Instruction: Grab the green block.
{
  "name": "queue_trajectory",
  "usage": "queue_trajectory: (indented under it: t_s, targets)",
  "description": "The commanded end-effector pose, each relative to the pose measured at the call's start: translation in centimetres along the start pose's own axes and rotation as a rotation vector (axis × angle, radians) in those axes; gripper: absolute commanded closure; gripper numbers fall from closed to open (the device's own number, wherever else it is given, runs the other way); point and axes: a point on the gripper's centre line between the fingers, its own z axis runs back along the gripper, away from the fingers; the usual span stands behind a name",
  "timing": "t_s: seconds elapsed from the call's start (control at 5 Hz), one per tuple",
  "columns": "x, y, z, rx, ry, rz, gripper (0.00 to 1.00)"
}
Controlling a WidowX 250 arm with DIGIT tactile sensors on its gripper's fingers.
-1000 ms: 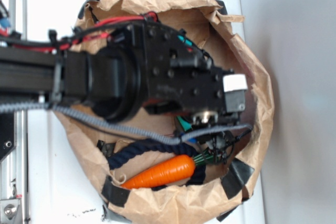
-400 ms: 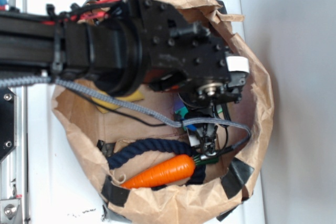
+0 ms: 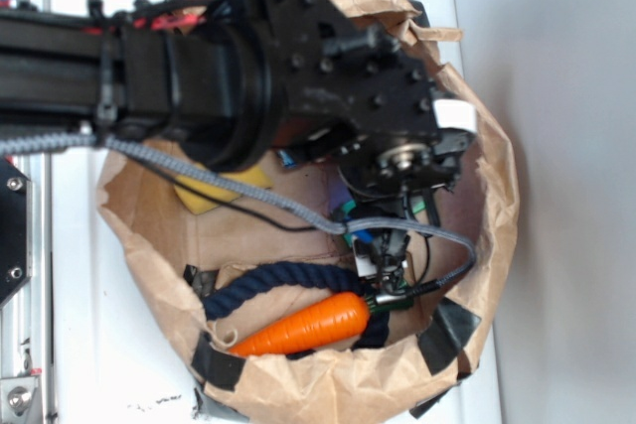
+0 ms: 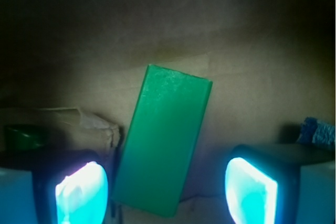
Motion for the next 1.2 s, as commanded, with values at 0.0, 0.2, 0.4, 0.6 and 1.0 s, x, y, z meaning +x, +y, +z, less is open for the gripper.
queue_trajectory:
  t_s: [0.0,0.2,0.4,0.6,1.0]
  targets:
    - [1.1,-0.8,0.2,-0.001,-0.02,0.073,0.0]
    - [1.5,-1.5,-0.5,0.013,-0.014,0.11,0.0]
    - [1.0,-1.7,-2.2,0.002,0.029,0.07,0.0]
    - [0.1,-1.8,-3.6,0.012,0.021,0.031,0.0]
    - [0.6,-1.9,-3.0,-0.004,0.019,0.055,1.0]
